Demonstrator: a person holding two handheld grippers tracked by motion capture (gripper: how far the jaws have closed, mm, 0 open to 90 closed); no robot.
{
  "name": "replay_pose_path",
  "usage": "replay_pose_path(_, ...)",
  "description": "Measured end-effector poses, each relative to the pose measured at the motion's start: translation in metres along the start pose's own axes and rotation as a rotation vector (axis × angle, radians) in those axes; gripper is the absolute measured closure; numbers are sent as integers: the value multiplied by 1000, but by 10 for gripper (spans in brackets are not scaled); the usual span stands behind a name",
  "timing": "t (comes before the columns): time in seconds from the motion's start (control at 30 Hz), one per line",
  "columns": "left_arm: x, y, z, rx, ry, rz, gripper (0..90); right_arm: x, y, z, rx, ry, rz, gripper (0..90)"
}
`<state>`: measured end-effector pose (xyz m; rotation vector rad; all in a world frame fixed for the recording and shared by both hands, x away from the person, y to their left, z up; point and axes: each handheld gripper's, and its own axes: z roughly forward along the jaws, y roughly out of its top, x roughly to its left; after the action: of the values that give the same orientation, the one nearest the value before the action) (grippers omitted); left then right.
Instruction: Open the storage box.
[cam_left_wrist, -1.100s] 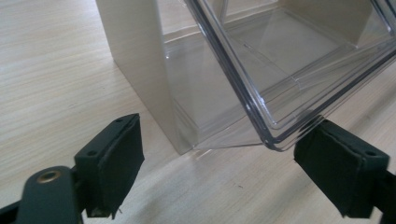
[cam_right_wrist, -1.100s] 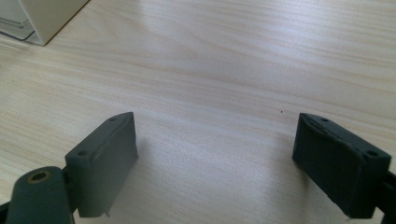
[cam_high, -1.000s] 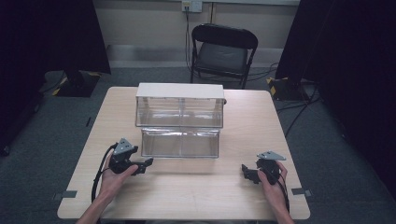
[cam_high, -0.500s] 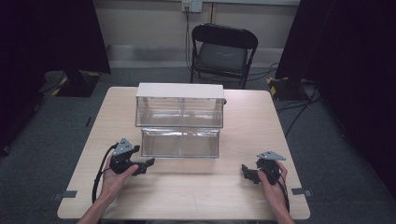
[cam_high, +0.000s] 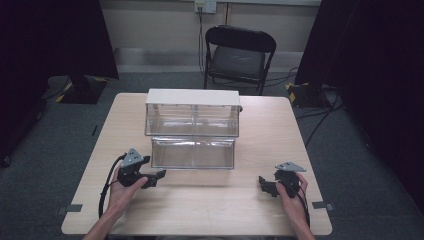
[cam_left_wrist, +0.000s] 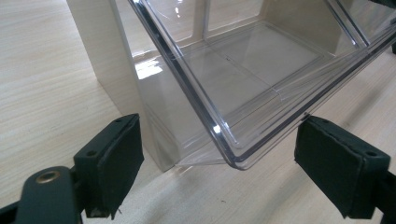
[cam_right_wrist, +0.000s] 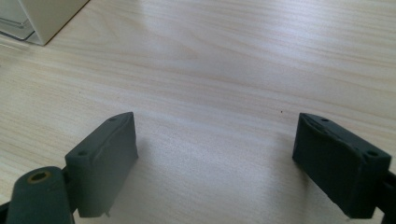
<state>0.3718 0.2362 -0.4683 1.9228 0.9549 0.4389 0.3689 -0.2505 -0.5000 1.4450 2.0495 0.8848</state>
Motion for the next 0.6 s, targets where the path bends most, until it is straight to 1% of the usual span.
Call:
replay_pose_path(0.1,0,0,1,-2,-4,-4,156,0,0,0,0,0,0,130)
replay_pose_path(0.27,0,0,0,-1,2,10,157,0,0,0,0,0,0,130)
replay_pose_path(0.4,0,0,-1,-3,7,11,157,0,0,0,0,0,0,130)
replay_pose_path(0.47,-1,0,-1,-3,9,11,157,0,0,0,0,0,0,130)
replay_pose_path(0.5,-1,0,-1,-3,6,3,157,0,0,0,0,0,0,130)
replay_pose_path(0.6,-1,0,-1,-1,11,15,158,0,0,0,0,0,0,130)
